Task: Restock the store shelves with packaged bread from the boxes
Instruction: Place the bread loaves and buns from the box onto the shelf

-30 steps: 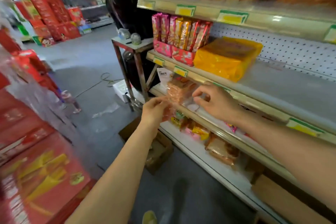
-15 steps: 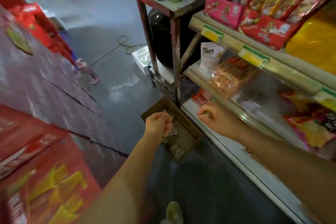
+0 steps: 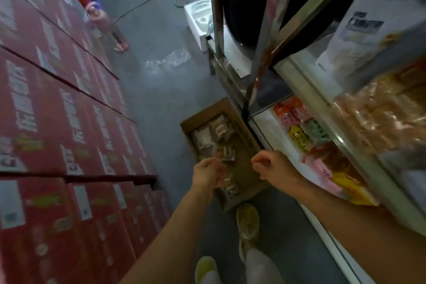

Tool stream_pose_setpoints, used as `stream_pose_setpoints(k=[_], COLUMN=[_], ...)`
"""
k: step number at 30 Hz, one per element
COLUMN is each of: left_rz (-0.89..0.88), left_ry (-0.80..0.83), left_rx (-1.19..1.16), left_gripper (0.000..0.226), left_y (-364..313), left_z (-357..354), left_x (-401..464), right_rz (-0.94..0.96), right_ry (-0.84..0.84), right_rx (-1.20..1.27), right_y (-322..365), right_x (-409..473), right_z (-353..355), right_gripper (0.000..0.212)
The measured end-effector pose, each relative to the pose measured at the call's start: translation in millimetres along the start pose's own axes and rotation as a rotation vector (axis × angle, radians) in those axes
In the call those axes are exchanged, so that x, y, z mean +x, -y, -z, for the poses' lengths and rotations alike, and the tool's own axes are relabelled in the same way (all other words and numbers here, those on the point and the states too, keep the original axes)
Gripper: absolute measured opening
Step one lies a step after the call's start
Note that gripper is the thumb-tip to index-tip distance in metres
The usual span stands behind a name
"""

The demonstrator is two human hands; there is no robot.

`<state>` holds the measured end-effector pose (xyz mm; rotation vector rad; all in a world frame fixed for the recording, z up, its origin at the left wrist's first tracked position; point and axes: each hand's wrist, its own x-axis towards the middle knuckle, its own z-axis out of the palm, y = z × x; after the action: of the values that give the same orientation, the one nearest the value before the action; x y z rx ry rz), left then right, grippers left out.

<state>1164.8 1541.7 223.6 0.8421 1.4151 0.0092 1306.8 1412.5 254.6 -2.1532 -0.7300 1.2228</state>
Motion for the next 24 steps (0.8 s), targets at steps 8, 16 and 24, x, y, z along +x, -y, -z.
stream_pose_setpoints(k=[8,16,24], left_rz=[0.186,0.315,0.547], left_ry=[0.003,-0.06,-0.205], left_rx=[-0.062,-0.127,-0.247], left_gripper=[0.026,0.047,0.085], left_y=[60.5,154.2,250.7], left_z=[-25.9,-48.3,-70.6], left_x=[137.6,261.1,374.5], right_rz=[-0.19,-0.404,-0.556], right_ry=[0.06,0.157,0.172], right_rx=[0.027,0.048,0.021], right_y=[-89.3,-189.8,-255.4], right_x=[124.0,218.4,274.1], right_z=[-57.2,-150.9,-213.2], right_gripper=[0.015,0.005,0.037])
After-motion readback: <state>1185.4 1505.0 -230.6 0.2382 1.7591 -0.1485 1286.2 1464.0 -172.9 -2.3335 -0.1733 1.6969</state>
